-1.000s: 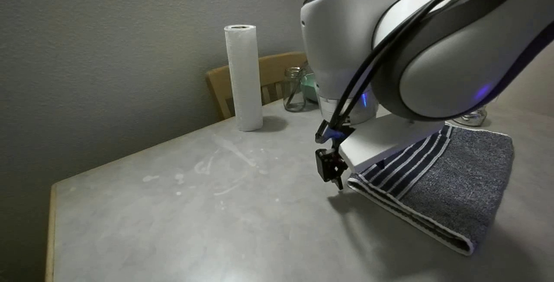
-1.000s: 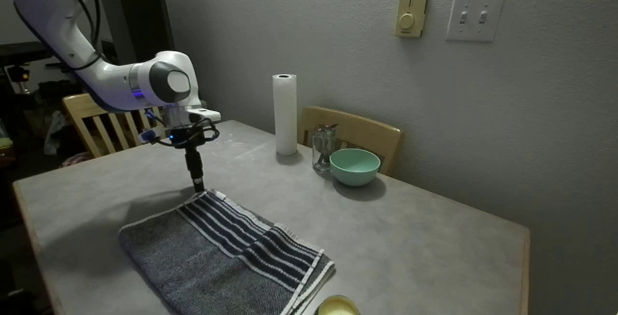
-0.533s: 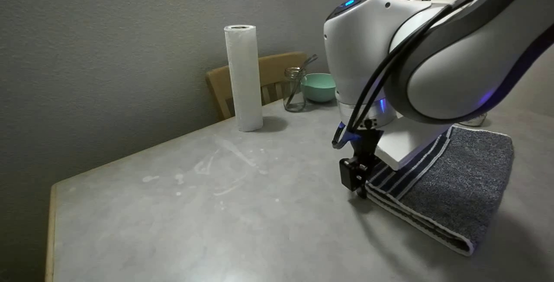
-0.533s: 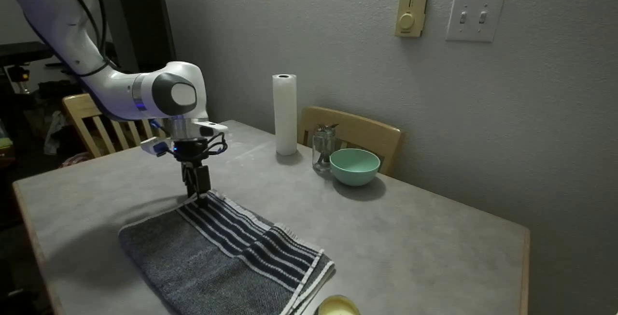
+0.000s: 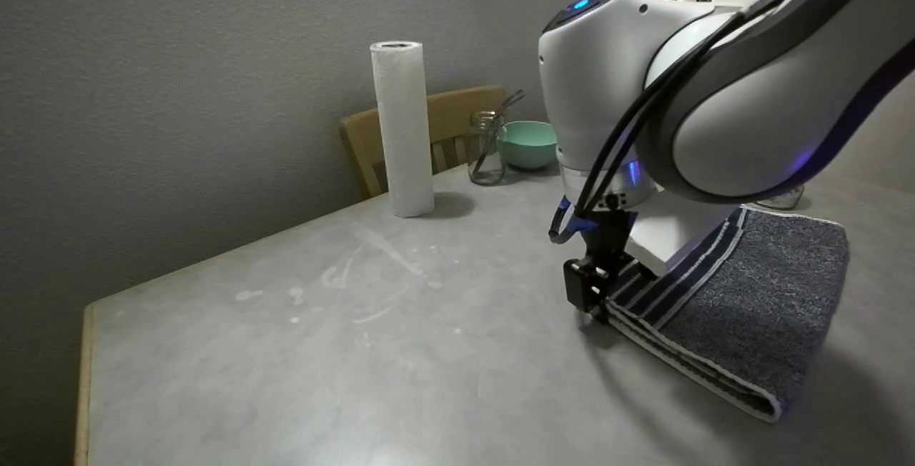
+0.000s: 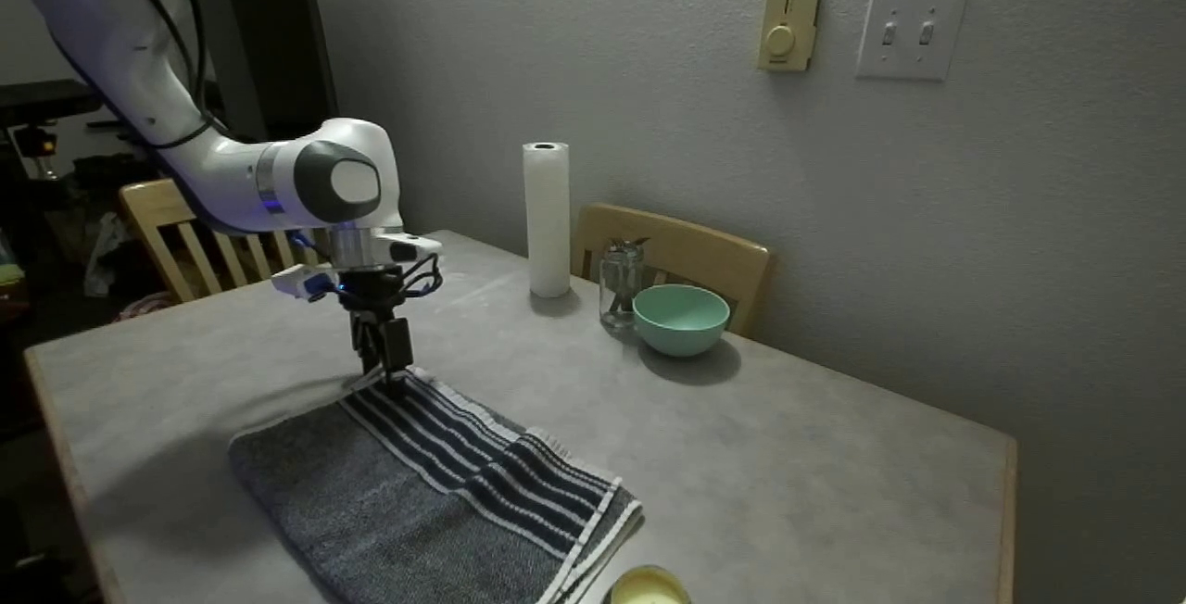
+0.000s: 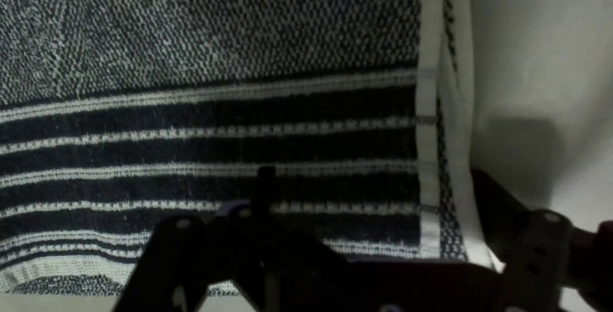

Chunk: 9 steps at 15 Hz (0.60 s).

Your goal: Unfold and then fold the towel

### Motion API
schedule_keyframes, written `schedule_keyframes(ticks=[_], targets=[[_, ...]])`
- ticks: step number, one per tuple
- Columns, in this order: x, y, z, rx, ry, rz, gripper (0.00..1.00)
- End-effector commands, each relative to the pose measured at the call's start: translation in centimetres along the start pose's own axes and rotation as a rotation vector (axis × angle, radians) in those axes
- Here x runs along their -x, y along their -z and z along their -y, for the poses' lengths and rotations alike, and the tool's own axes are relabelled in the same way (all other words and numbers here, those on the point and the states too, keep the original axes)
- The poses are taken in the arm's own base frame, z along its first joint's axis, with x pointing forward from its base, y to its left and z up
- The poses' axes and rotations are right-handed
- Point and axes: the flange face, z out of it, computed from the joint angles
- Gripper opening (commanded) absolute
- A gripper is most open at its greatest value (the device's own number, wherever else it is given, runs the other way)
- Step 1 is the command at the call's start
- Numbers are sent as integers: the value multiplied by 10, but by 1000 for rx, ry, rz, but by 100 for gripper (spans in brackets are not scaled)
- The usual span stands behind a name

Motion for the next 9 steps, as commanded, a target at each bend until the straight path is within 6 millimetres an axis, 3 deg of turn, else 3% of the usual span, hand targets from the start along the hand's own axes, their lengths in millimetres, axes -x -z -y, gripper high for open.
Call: schedule_keyframes(ticks=[1,3,9], targets=[[-2,-2,10,-7,-59,3,73],[-3,1,16,-20,-91,11,64],[-1,5,22,-32,-164,-1,23]])
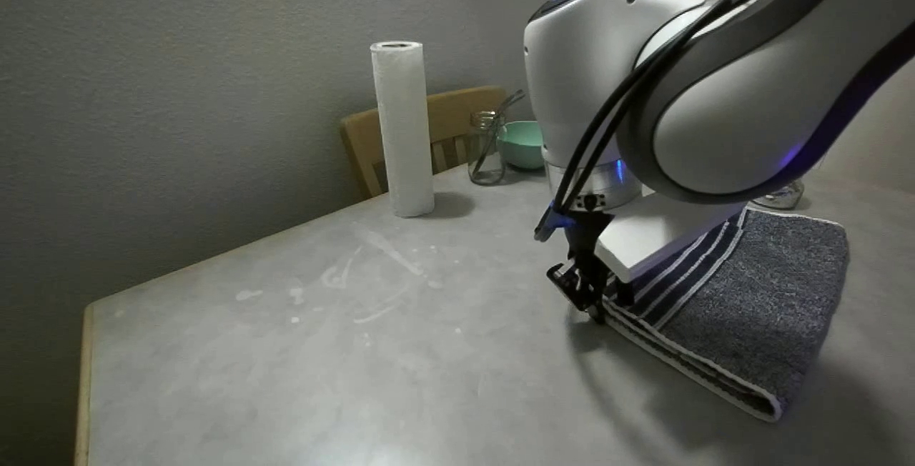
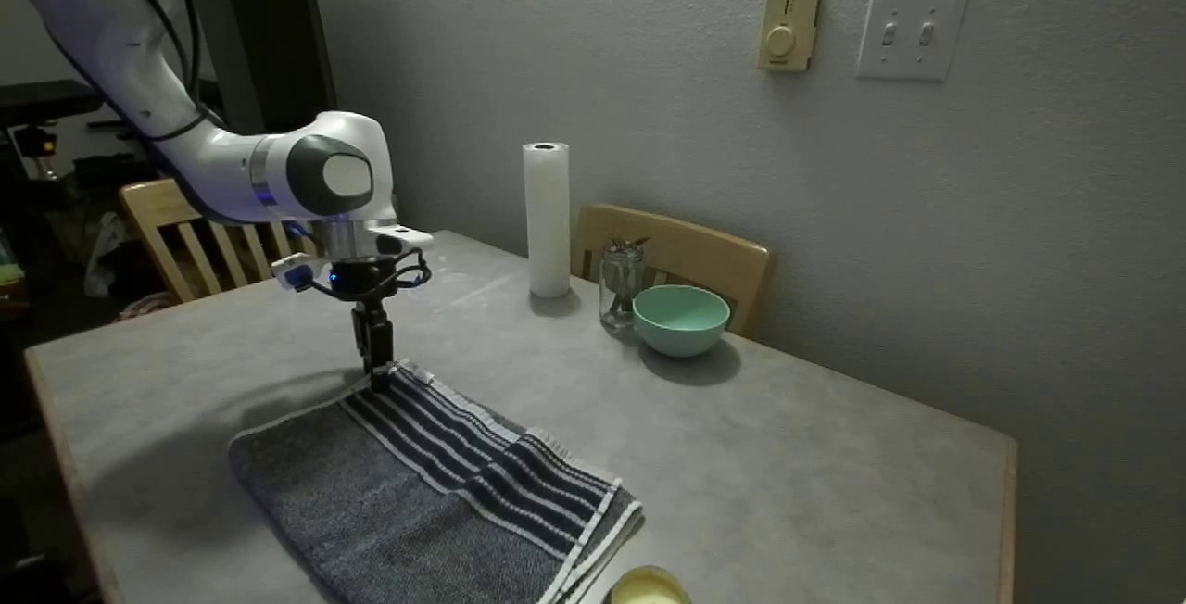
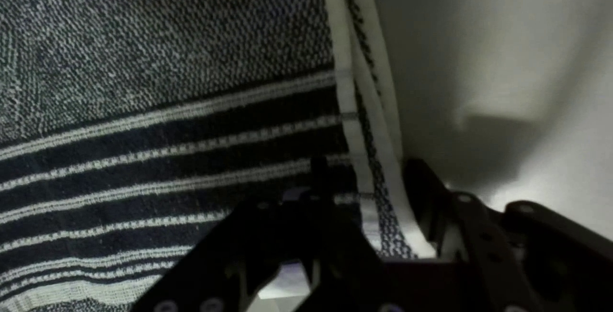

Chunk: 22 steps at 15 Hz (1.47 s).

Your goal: Unfold and then fold the towel

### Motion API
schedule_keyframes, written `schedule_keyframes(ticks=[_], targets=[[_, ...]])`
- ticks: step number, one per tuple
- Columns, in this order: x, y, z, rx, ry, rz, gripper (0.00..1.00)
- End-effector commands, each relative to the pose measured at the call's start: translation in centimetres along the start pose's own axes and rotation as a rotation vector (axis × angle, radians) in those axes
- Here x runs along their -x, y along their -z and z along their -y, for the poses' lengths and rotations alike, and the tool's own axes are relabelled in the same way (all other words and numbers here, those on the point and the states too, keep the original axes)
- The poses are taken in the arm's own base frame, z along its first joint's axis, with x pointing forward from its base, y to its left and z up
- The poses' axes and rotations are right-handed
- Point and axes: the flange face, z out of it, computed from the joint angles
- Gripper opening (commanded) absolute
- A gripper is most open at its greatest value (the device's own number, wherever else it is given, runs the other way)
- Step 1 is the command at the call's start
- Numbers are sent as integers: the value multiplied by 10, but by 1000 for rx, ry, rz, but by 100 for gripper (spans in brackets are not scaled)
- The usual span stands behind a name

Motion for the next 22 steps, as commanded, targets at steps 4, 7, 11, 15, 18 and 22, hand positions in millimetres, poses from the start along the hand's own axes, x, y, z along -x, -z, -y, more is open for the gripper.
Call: schedule_keyframes(ticks=[4,7,11,15,18,22], targets=[[8,-10,-4,69,-54,-31,1],[10,-11,-2,81,-52,-57,2],[0,-9,15,101,-8,-85,2],[-20,5,32,123,33,-118,2],[-36,19,49,148,77,-145,2],[-50,40,77,130,168,-158,2]])
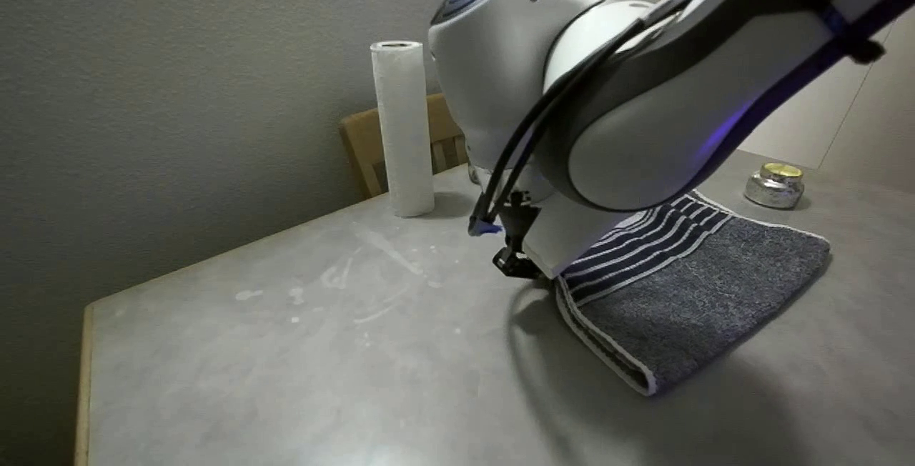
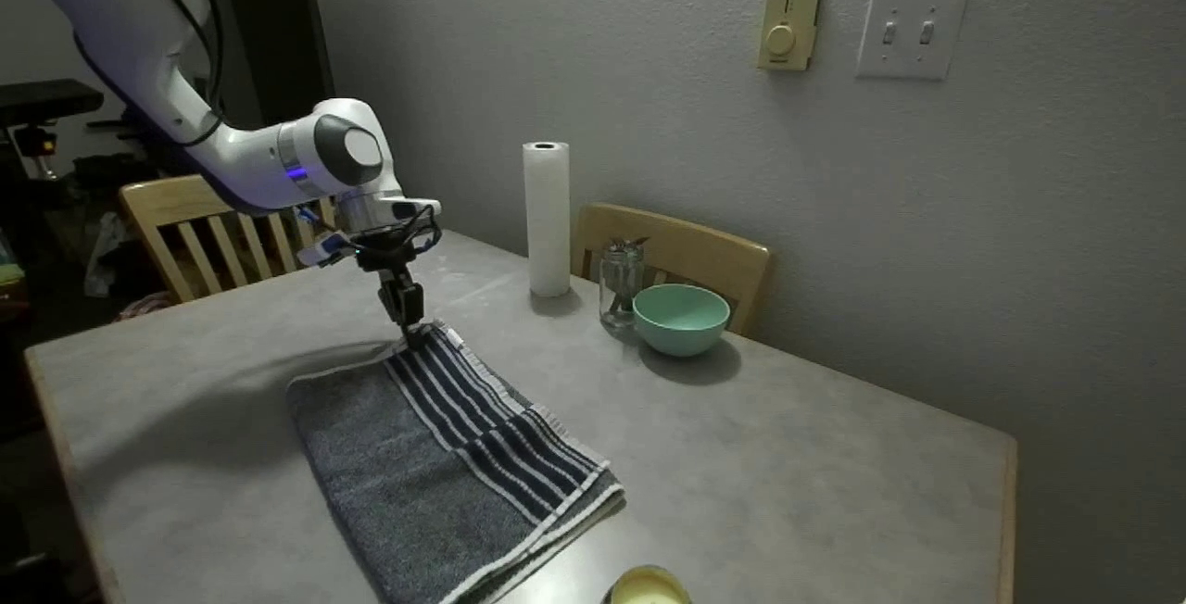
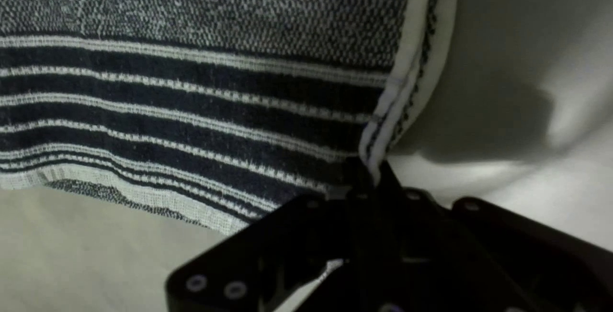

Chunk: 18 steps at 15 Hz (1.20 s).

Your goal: Unfold and then fold the towel

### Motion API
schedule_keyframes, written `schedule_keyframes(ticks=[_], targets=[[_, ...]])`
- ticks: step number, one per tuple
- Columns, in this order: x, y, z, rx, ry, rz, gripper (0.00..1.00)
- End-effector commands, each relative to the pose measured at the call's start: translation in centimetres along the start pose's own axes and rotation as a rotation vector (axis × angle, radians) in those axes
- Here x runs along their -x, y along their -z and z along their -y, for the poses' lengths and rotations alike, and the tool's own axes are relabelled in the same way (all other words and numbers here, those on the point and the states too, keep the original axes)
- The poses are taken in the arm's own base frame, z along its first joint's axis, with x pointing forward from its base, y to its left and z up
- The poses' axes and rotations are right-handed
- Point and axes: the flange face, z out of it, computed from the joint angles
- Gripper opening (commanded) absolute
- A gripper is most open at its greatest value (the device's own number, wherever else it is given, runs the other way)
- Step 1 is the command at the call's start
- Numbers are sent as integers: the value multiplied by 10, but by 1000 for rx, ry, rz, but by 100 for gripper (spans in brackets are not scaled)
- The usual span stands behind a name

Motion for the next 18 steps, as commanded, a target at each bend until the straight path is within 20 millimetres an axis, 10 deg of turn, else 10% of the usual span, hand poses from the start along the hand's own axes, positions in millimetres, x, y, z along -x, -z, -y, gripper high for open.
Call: schedule_keyframes(ticks=[1,9,18], targets=[[-19,15,26,-18,106,-13,2],[-20,49,73,-129,324,-55,2],[-8,68,-5,-3,241,-6,2]])
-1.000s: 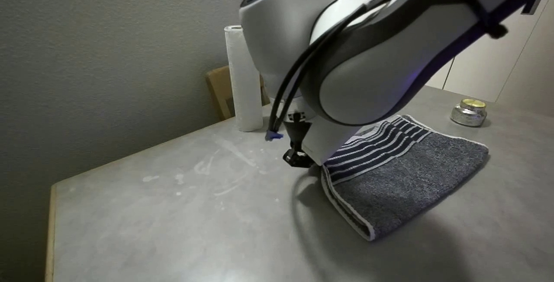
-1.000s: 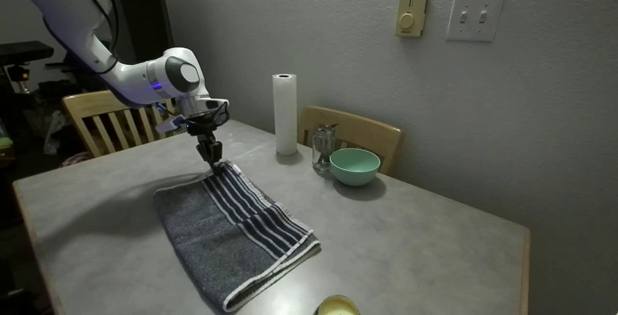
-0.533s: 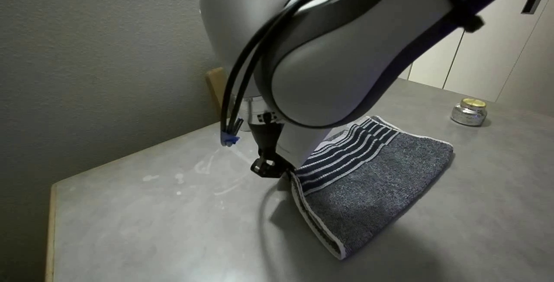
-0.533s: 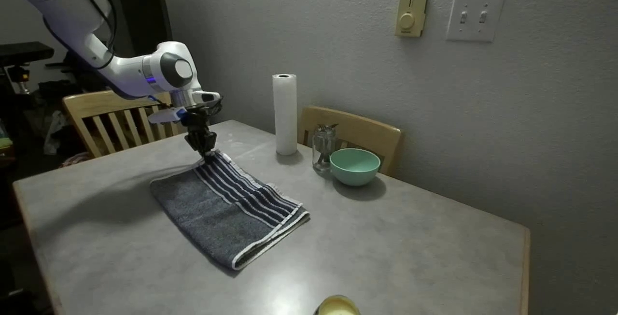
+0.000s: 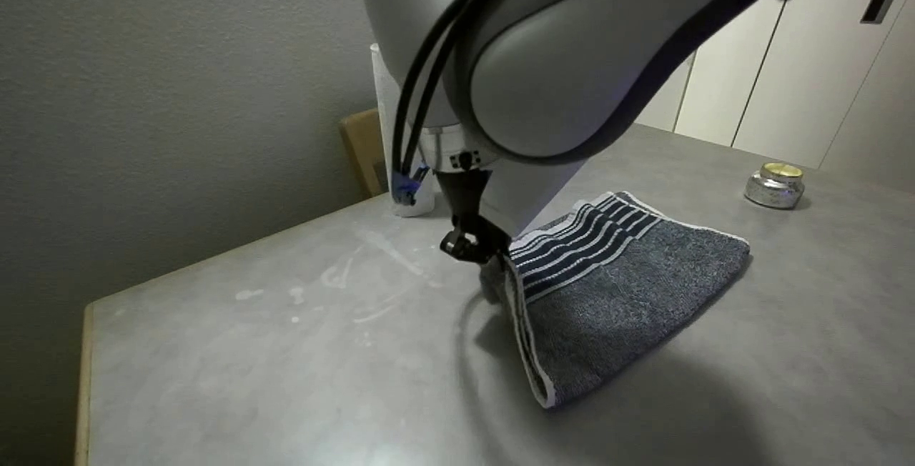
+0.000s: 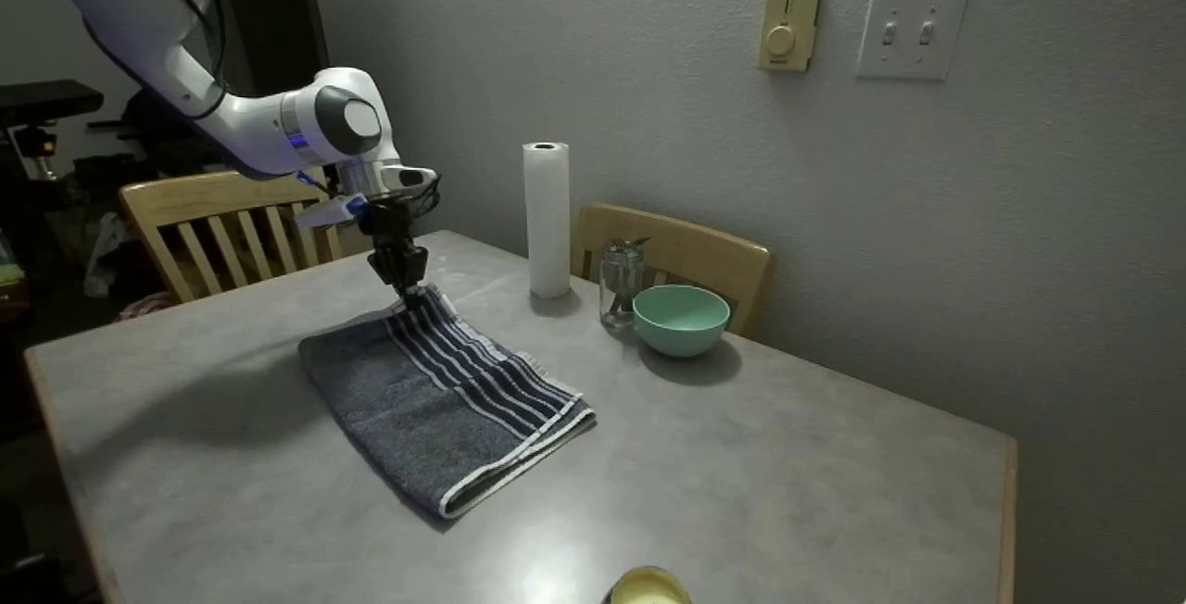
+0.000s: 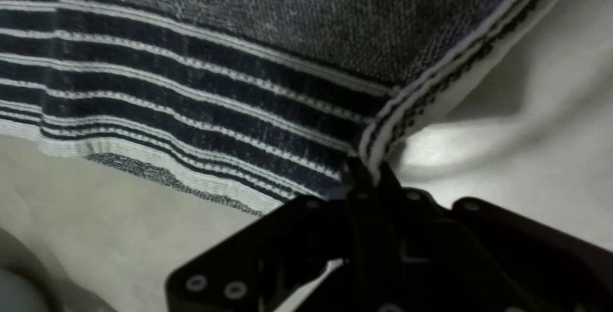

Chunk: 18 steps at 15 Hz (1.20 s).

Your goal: Unfold and then fold the towel

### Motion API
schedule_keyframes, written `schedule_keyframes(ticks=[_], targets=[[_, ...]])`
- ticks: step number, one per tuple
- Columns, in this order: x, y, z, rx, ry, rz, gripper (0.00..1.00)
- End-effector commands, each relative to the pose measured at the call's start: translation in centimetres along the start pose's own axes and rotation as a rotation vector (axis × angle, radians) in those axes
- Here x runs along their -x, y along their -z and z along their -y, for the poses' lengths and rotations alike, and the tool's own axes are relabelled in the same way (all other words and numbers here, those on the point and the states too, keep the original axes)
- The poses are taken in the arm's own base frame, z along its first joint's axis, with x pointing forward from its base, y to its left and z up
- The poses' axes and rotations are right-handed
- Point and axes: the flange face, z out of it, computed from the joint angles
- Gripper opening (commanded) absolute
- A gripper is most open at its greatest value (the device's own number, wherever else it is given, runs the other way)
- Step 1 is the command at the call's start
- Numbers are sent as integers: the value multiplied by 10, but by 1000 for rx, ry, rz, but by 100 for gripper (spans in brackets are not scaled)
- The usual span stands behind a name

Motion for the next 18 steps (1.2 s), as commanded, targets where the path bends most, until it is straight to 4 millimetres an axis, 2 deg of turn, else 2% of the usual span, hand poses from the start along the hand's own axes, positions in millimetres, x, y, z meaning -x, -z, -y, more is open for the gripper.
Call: schedule_keyframes(ticks=[1,4,8,11,15,18], targets=[[31,22,-41,113,30,41,2],[52,28,-75,252,71,85,2],[71,19,-122,436,44,92,2],[78,-4,-155,494,-130,88,2],[82,-44,-186,506,-332,113,2],[85,-64,-205,527,-451,152,2]])
